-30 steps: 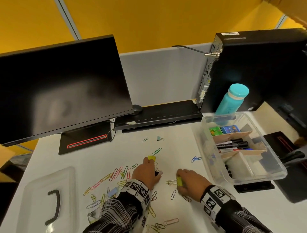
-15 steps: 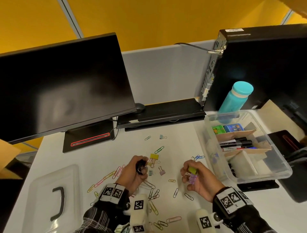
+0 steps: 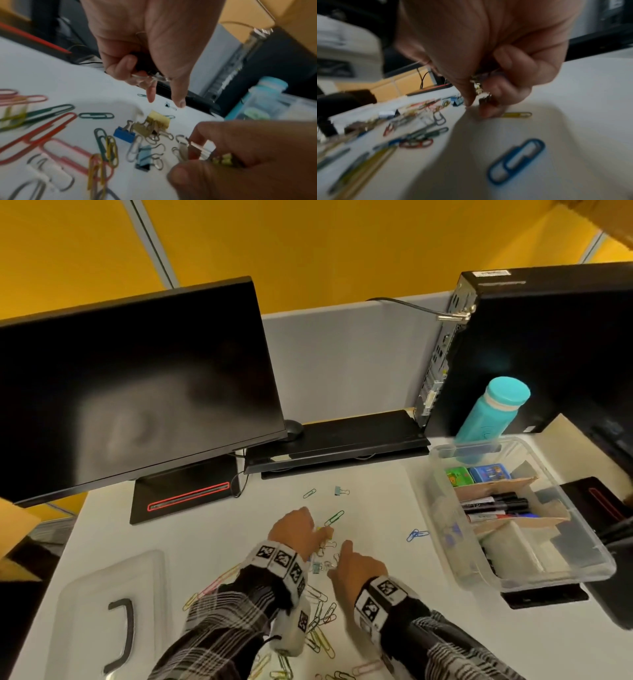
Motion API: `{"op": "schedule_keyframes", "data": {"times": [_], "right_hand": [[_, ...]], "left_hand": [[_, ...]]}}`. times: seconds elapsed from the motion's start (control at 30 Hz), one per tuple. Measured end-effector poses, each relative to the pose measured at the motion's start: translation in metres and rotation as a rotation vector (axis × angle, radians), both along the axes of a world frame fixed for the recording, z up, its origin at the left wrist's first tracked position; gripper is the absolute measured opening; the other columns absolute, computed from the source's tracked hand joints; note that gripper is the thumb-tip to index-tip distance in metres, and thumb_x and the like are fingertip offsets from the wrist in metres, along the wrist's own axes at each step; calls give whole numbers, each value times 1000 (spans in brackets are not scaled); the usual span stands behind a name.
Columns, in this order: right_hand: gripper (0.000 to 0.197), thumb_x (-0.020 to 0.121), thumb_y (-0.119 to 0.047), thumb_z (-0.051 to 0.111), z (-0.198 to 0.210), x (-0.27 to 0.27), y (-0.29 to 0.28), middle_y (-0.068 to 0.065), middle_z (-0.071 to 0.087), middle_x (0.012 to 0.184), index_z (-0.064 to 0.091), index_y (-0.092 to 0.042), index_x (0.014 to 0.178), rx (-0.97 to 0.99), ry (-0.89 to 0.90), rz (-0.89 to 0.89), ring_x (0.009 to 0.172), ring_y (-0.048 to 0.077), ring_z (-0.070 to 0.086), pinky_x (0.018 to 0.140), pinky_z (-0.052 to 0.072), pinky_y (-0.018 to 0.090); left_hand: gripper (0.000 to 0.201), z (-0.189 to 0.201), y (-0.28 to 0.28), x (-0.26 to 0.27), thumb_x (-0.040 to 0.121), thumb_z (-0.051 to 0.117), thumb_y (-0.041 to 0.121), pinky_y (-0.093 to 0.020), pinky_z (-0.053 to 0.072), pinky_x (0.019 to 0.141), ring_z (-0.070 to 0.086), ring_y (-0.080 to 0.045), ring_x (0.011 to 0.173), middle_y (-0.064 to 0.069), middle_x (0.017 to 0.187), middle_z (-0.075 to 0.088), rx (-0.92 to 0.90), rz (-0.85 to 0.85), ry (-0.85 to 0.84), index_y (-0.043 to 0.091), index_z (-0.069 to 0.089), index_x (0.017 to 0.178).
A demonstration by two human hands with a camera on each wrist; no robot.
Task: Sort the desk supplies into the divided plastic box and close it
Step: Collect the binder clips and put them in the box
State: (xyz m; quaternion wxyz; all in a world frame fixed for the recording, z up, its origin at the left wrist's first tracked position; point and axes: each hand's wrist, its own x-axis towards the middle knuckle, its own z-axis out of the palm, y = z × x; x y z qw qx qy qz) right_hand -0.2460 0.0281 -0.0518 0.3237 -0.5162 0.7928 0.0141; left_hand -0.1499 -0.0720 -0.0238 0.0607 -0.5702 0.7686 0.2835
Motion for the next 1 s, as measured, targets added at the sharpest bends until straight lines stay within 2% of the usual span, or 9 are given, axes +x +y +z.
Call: {"op": "schedule_keyframes", "data": {"times": [0.1,0.23,0.33,0.43,0.6,0.7,0.77,0.87,1.0], "right_hand": [[52,94,-31,39,-4,-2,3,7,63,115,24,-8,138,55,52,50,99,27,62,71,37,31],[39,95,-33,37,16,-21,17,11,63,110,33,-8,126,60,-94,-2,93,29,62,72,42,33],[30,98,-40,36,44,-43,37,8,66,91,38,-14,111,-72,-360,-81,73,18,61,66,47,32],[16,97,-39,41,83,-68,64,-1,61,69,40,-23,99,-355,-593,-253,50,1,50,53,39,20],[15,94,-32,42,115,-121,101,-5,61,76,41,-22,105,-853,-203,-455,60,7,59,53,44,26],[11,95,-24,47,90,-153,111,1,62,78,44,-20,105,-731,-5,-456,68,23,62,55,43,34],[10,93,-20,50,74,-163,111,4,62,85,50,-16,103,-634,55,-413,77,27,63,60,40,30],[14,91,-20,54,69,-167,105,8,65,99,59,-13,102,-559,52,-368,86,24,62,67,39,26],[17,93,-25,48,76,-176,113,0,65,97,62,-19,100,-642,4,-370,79,11,60,66,43,20]], "left_hand": [[55,-10,-3,-16,79,58,62,-33,48,82,58,-20,97,-2,107,59,-17,-111,-172,16,52,110],[46,-15,2,-16,81,54,53,-34,49,83,58,-22,97,-3,108,59,-13,-86,-169,16,52,109],[36,-8,7,-7,83,52,49,-30,46,70,56,-18,81,-1,92,61,21,39,11,15,54,95],[31,-1,9,2,88,56,44,-33,53,73,59,-15,76,0,83,62,196,230,417,13,59,91],[24,11,29,18,90,58,36,-32,44,68,48,-11,61,4,68,50,354,353,695,11,58,91],[22,10,43,22,91,57,33,-28,40,55,47,-15,60,-3,67,47,372,377,676,11,58,92],[21,9,51,19,91,59,32,-26,38,50,43,-13,53,-3,66,46,404,394,688,11,57,90],[18,7,63,14,90,61,28,-22,37,45,41,-11,52,-2,66,46,413,358,682,10,56,88],[18,7,78,8,87,65,28,-20,39,48,43,-10,55,-2,69,48,330,204,578,13,56,92]]}}
